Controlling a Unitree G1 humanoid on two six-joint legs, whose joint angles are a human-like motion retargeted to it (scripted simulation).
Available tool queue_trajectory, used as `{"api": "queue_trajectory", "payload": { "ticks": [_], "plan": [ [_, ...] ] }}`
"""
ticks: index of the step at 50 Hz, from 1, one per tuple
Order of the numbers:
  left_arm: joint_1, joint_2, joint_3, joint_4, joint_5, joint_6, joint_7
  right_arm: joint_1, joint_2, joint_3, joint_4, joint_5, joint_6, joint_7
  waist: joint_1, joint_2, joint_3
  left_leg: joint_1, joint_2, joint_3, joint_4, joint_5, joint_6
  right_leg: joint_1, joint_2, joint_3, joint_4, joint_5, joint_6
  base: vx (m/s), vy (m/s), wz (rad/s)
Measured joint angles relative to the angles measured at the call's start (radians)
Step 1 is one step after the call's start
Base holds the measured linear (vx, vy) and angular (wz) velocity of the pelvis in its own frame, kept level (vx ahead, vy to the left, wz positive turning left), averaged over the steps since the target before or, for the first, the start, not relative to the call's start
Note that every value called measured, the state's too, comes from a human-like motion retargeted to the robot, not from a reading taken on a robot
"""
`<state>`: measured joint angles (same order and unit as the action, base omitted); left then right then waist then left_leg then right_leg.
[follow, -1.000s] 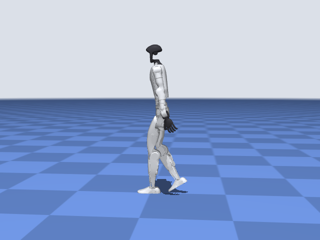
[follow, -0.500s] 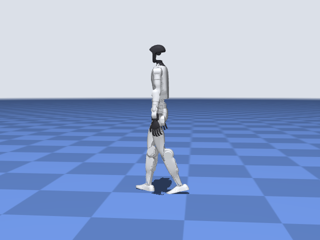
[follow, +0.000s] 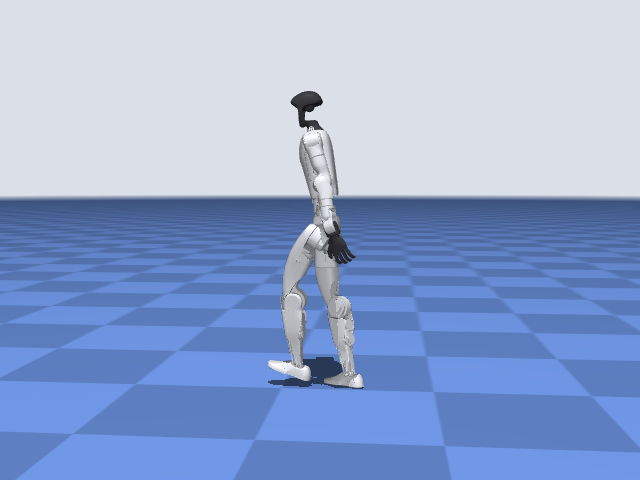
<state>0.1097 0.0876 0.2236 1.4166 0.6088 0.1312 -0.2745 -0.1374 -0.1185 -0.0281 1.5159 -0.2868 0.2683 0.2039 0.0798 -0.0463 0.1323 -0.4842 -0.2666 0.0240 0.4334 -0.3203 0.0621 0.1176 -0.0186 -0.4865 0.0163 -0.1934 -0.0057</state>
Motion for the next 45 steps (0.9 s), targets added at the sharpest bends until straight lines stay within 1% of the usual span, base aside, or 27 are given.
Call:
{"api": "queue_trajectory", "payload": {
  "ticks": [3, 5, 8, 10, 12, 13, 14, 15, 17, 18, 20, 23, 26, 27, 28, 29, 30, 31, 32, 34, 35, 37, 38, 40, 41, 43, 45],
  "plan": [
    [0.002, 0.02, -0.004, 0.03, 0.035, 0.02, -0.032, 0.005, 0.003, 0.028, -0.07, -0.019, -0.009, 0.004, 0.017, -0.042, -0.017, -0.03, 0.027, 0.14, 0.15, -0.107, 0.154, 0.017, -0.035, 0.036, 0.024, -0.02, 0.024, 0.5, 0.01, -0.56],
    [0.009, 0.034, -0.002, 0.036, 0.051, 0.024, -0.022, 0.012, 0.009, 0.04, -0.102, -0.026, -0.021, -0.003, 0.023, -0.051, -0.027, 0.02, 0.026, 0.108, 0.139, -0.163, 0.2, 0.035, -0.031, 0.056, 0.051, -0.015, 0.046, 0.71, -0.04, -0.71],
    [0.004, 0.062, 0.009, 0.049, 0.034, 0.028, 0.026, 0.01, 0.027, 0.041, -0.104, -0.032, -0.043, -0.025, 0.02, -0.064, -0.054, 0.047, 0.086, 0.104, 0.174, -0.247, 0.2, 0.029, 0.006, 0.102, 0.118, 0.081, 0.082, 0.79, -0.19, -0.58],
    [-0.026, 0.076, 0.015, 0.065, 0.007, 0.043, 0.064, 0.01, 0.036, 0.034, -0.09, -0.025, -0.044, -0.039, 0.006, -0.053, -0.057, 0.087, 0.1, 0.063, 0.148, -0.257, 0.2, -0.002, 0.028, 0.12, 0.211, 0.227, 0.115, 0.57, -0.08, -0.21],
    [-0.064, 0.082, 0.005, 0.066, -0.029, 0.061, 0.09, 0.02, 0.032, 0.029, -0.081, -0.012, -0.04, -0.03, 0.003, -0.017, -0.054, 0.152, 0.129, 0.017, 0.084, -0.256, 0.2, -0.069, 0.039, 0.1, 0.37, 0.374, 0.13, 0.55, 0.03, -0.05],
    [-0.086, 0.081, -0.004, 0.058, -0.053, 0.064, 0.094, 0.021, 0.024, 0.027, -0.078, -0.01, -0.039, -0.022, -0.004, 0.005, -0.052, 0.176, 0.144, -0.008, 0.054, -0.251, 0.2, -0.119, 0.03, 0.068, 0.481, 0.408, 0.136, 0.42, 0.1, 0.14],
    [-0.108, 0.08, -0.012, 0.043, -0.075, 0.06, 0.094, 0.019, 0.016, 0.023, -0.076, -0.015, -0.036, -0.016, -0.017, 0.024, -0.05, 0.194, 0.155, -0.032, 0.026, -0.245, 0.2, -0.183, 0.029, 0.058, 0.6, 0.377, 0.142, 0.32, 0.12, 0.27],
    [-0.13, 0.079, -0.02, 0.024, -0.097, 0.052, 0.092, 0.015, 0.007, 0.018, -0.074, -0.024, -0.034, -0.012, -0.033, 0.042, -0.048, 0.208, 0.164, -0.057, 0.0, -0.237, 0.2, -0.255, 0.032, 0.06, 0.722, 0.313, 0.147, 0.36, 0.09, 0.2],
    [-0.164, 0.082, -0.026, -0.032, -0.134, 0.032, 0.1, 0.002, -0.004, 0.015, -0.074, -0.038, -0.024, -0.025, -0.064, 0.072, -0.041, 0.222, 0.195, -0.072, -0.03, -0.233, 0.2, -0.372, -0.002, -0.018, 0.911, 0.097, 0.05, 0.39, 0.02, 0.01],
    [-0.178, 0.083, -0.032, -0.067, -0.152, 0.024, 0.113, -0.004, -0.008, 0.015, -0.074, -0.037, -0.02, -0.034, -0.082, 0.078, -0.035, 0.227, 0.202, -0.071, -0.045, -0.228, 0.2, -0.43, -0.016, -0.039, 0.975, 0.007, 0.02, 0.29, -0.03, 0.01],
    [-0.201, 0.087, -0.051, -0.138, -0.187, 0.006, 0.149, -0.015, -0.017, 0.015, -0.072, -0.023, -0.015, -0.047, -0.123, 0.082, -0.022, 0.233, 0.202, -0.072, -0.07, -0.209, 0.2, -0.546, -0.042, -0.068, 1.049, -0.121, -0.032, 0.24, -0.02, 0.18],
    [-0.227, 0.09, -0.087, -0.232, -0.233, -0.022, 0.188, -0.018, -0.026, 0.004, -0.061, -0.002, -0.018, -0.027, -0.183, 0.067, -0.01, 0.256, 0.174, -0.072, -0.107, -0.167, 0.2, -0.7, -0.066, -0.036, 1.004, -0.228, -0.084, 0.34, 0.0, 0.47],
    [-0.251, 0.089, -0.107, -0.292, -0.246, -0.043, 0.149, 0.001, -0.027, -0.01, -0.038, -0.01, -0.013, 0.006, -0.223, 0.052, -0.005, 0.301, 0.159, -0.061, -0.119, -0.123, 0.2, -0.734, -0.039, 0.021, 0.81, -0.246, -0.094, 0.44, -0.09, 0.5],
    [-0.255, 0.089, -0.113, -0.309, -0.242, -0.044, 0.126, 0.011, -0.027, -0.015, -0.026, -0.013, -0.011, 0.01, -0.231, 0.047, -0.003, 0.319, 0.157, -0.056, -0.112, -0.106, 0.2, -0.719, -0.028, 0.04, 0.735, -0.215, -0.102, 0.5, -0.13, 0.5],
    [-0.259, 0.089, -0.121, -0.322, -0.237, -0.042, 0.103, 0.02, -0.029, -0.02, -0.01, -0.017, -0.01, 0.009, -0.238, 0.04, 0.001, 0.341, 0.153, -0.052, -0.097, -0.087, 0.2, -0.689, -0.021, 0.054, 0.658, -0.141, -0.125, 0.52, -0.15, 0.35],
    [-0.26, 0.089, -0.126, -0.331, -0.233, -0.04, 0.088, 0.029, -0.031, -0.022, 0.008, -0.019, -0.008, 0.007, -0.232, 0.032, 0.003, 0.361, 0.154, -0.037, -0.077, -0.063, 0.2, -0.658, 0.016, 0.1, 0.613, -0.119, -0.15, 0.54, -0.17, 0.08],
    [-0.26, 0.089, -0.131, -0.337, -0.228, -0.039, 0.077, 0.039, -0.032, -0.024, 0.028, -0.02, -0.007, 0.003, -0.22, 0.025, 0.003, 0.381, 0.158, -0.015, -0.055, -0.037, 0.2, -0.626, 0.068, 0.162, 0.583, -0.123, -0.176, 0.65, -0.22, -0.3],
    [-0.257, 0.091, -0.132, -0.339, -0.22, -0.042, 0.077, 0.046, -0.029, -0.026, 0.05, -0.02, -0.003, 0.002, -0.204, 0.034, 0.001, 0.379, 0.182, 0.007, 0.0, -0.003, 0.2, -0.57, 0.039, 0.075, 0.578, -0.152, -0.18, 0.73, -0.26, -0.39],
    [-0.254, 0.092, -0.133, -0.34, -0.211, -0.045, 0.081, 0.051, -0.027, -0.031, 0.071, -0.021, 0.0, 0.003, -0.189, 0.035, 0.003, 0.376, 0.2, 0.028, 0.061, 0.039, 0.2, -0.523, 0.028, 0.038, 0.566, -0.169, -0.178, 0.73, -0.27, -0.2],
    [-0.242, 0.083, -0.136, -0.333, -0.189, -0.051, 0.109, 0.055, -0.028, -0.053, 0.111, -0.025, 0.01, 0.016, -0.164, 0.015, 0.02, 0.355, 0.224, 0.073, 0.224, 0.16, 0.2, -0.455, 0.063, 0.122, 0.512, -0.166, -0.167, 0.61, -0.16, -0.04],
    [-0.232, 0.078, -0.14, -0.327, -0.178, -0.052, 0.127, 0.057, -0.027, -0.062, 0.129, -0.026, 0.015, 0.024, -0.143, 0.011, 0.024, 0.334, 0.248, 0.1, 0.319, 0.225, 0.2, -0.406, 0.064, 0.123, 0.487, -0.179, -0.17, 0.59, -0.1, -0.08],
    [-0.208, 0.073, -0.135, -0.313, -0.151, -0.053, 0.16, 0.054, -0.02, -0.071, 0.148, -0.022, 0.019, 0.036, -0.125, 0.016, 0.03, 0.257, 0.276, 0.089, 0.531, 0.291, 0.2, -0.338, 0.078, 0.11, 0.426, -0.149, -0.194, 0.54, -0.14, 0.05],
    [-0.197, 0.072, -0.129, -0.305, -0.139, -0.058, 0.173, 0.05, -0.018, -0.071, 0.151, -0.019, 0.018, 0.04, -0.118, 0.02, 0.031, 0.215, 0.283, 0.071, 0.628, 0.285, 0.2, -0.315, 0.087, 0.103, 0.399, -0.12, -0.206, 0.48, -0.18, 0.09],
    [-0.169, 0.074, -0.12, -0.288, -0.123, -0.068, 0.193, 0.042, -0.014, -0.071, 0.145, -0.02, 0.015, 0.039, -0.099, 0.015, 0.031, 0.161, 0.328, 0.084, 0.771, 0.169, 0.2, -0.266, 0.1, 0.116, 0.349, -0.098, -0.213, 0.54, -0.17, -0.08],
    [-0.153, 0.075, -0.109, -0.27, -0.114, -0.075, 0.211, 0.034, -0.011, -0.068, 0.135, -0.022, 0.014, 0.032, -0.085, 0.024, 0.031, 0.136, 0.368, 0.106, 0.807, 0.138, 0.2, -0.242, 0.118, 0.118, 0.326, -0.098, -0.218, 0.59, -0.05, -0.33],
    [-0.124, 0.073, -0.082, -0.217, -0.107, -0.083, 0.257, 0.019, -0.002, -0.058, 0.113, -0.021, 0.01, 0.013, -0.055, 0.042, 0.027, 0.094, 0.416, 0.148, 0.811, 0.104, 0.2, -0.197, 0.144, 0.118, 0.279, -0.08, -0.214, 0.4, 0.24, -0.42],
    [-0.108, 0.05, -0.024, -0.136, -0.13, -0.09, 0.314, 0.005, 0.01, -0.041, 0.085, -0.013, 0.002, -0.011, -0.038, 0.048, 0.016, 0.072, 0.407, 0.207, 0.691, 0.109, 0.2, -0.168, 0.136, 0.117, 0.241, -0.035, -0.192, 0.29, 0.55, -0.07]
  ]
}}
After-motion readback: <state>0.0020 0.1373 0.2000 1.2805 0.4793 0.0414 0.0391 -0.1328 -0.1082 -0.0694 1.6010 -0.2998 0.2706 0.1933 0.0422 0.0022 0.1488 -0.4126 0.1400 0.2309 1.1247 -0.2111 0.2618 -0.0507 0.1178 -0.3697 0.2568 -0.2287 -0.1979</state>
